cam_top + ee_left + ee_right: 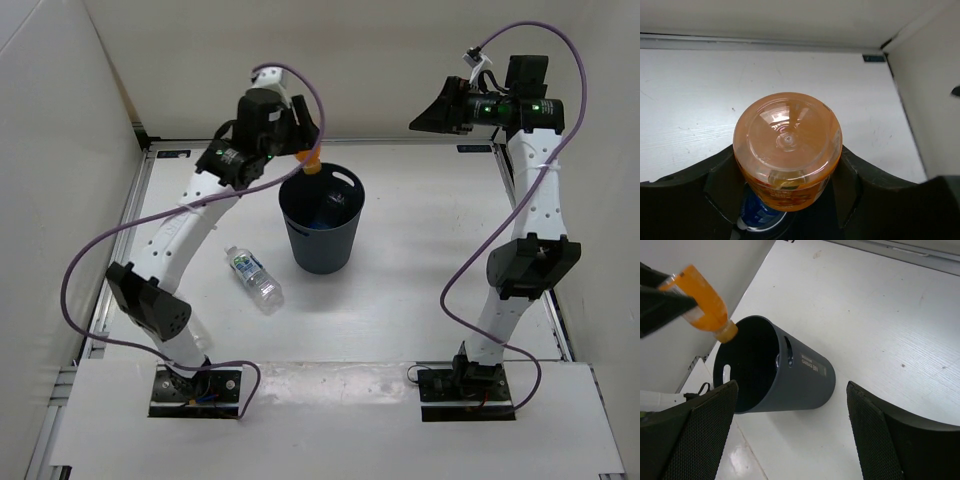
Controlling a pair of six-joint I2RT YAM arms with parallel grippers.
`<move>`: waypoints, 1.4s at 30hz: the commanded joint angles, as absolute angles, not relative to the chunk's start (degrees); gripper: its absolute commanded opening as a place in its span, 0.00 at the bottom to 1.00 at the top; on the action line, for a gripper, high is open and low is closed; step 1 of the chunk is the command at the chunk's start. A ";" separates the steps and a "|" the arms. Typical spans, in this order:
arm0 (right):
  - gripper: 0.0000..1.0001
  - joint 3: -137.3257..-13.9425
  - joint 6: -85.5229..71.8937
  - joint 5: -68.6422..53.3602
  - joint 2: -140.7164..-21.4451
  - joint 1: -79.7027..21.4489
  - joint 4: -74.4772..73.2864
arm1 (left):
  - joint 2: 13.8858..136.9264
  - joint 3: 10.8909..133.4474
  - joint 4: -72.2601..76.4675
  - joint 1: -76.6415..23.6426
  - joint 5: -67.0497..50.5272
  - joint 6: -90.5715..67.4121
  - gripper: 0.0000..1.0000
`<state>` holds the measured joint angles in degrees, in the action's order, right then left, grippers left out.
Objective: Put the plastic bottles in the bin
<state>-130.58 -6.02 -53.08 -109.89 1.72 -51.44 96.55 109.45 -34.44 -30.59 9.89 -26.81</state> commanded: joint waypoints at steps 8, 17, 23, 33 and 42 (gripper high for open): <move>0.90 -130.34 -5.01 -55.20 -106.79 2.72 -50.89 | 97.65 119.86 -42.80 -34.80 22.20 -14.35 1.00; 0.90 -130.60 -4.66 -54.67 -108.02 0.71 -49.66 | 77.45 97.32 -50.96 -22.44 40.99 -38.04 1.00; 0.90 -128.50 -5.54 -54.05 -108.63 -1.91 -48.25 | 64.98 82.38 -72.24 -14.15 29.45 -55.89 1.00; 0.90 -129.37 -4.75 -54.14 -110.48 -2.99 -48.25 | 56.24 54.51 -81.21 -10.90 25.84 -81.82 1.00; 0.90 -131.75 -4.83 -54.58 -112.15 -2.99 -48.34 | 60.91 46.85 -72.97 -0.90 20.04 -74.62 1.00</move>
